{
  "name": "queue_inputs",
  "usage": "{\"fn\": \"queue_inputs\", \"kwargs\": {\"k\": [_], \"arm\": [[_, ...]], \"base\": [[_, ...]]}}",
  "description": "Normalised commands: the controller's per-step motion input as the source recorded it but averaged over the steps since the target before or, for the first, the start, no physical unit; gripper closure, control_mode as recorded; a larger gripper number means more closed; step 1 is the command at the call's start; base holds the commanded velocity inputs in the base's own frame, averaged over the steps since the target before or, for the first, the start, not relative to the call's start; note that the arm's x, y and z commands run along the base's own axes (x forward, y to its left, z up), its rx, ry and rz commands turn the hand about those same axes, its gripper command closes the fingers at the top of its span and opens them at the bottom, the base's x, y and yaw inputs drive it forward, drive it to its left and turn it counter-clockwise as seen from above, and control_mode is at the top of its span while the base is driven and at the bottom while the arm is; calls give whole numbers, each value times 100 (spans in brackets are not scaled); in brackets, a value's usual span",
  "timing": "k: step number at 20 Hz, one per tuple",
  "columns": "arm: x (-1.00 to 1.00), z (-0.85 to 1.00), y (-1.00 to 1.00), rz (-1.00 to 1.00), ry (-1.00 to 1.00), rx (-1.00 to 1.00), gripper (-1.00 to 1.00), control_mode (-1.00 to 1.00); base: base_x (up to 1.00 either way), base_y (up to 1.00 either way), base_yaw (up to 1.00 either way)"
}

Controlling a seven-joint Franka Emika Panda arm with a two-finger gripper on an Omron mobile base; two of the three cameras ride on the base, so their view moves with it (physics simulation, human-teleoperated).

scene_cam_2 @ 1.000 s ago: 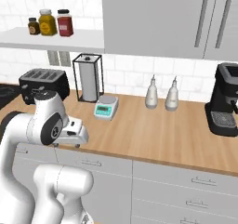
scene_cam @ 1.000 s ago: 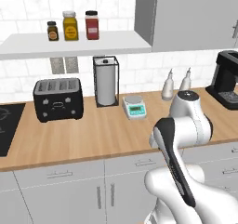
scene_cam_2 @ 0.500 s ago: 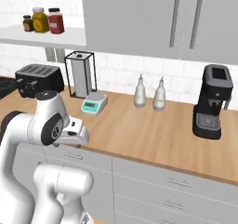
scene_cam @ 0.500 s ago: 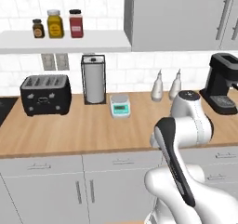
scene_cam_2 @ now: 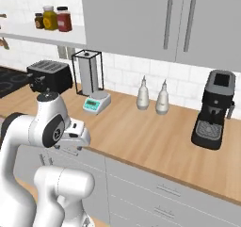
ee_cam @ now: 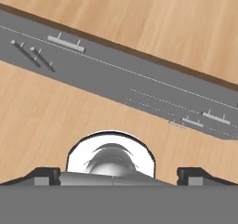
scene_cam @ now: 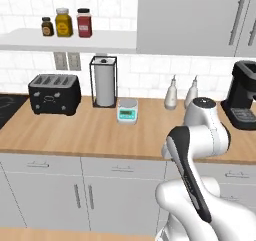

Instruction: Take a straw from the drawer in front and place it inside the glass cup on the dining counter.

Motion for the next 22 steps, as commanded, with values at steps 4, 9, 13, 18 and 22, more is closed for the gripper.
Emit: {"fn": "queue_inputs", "kwargs": {"k": [4, 9, 13, 18, 22], "arm": [[0, 0, 0, 0, 0, 0, -100, 100], [0, 0, 0, 0, 0, 0, -100, 100], [0, 0, 0, 0, 0, 0, -100, 100], [1, 0, 7, 0, -1, 0, -100, -100], [34, -5, 93, 0, 0, -11, -100, -100]], "base": [[0, -47, 29], [-2, -65, 22], [-2, -56, 8], [0, -5, 0], [0, 0, 0]]}}
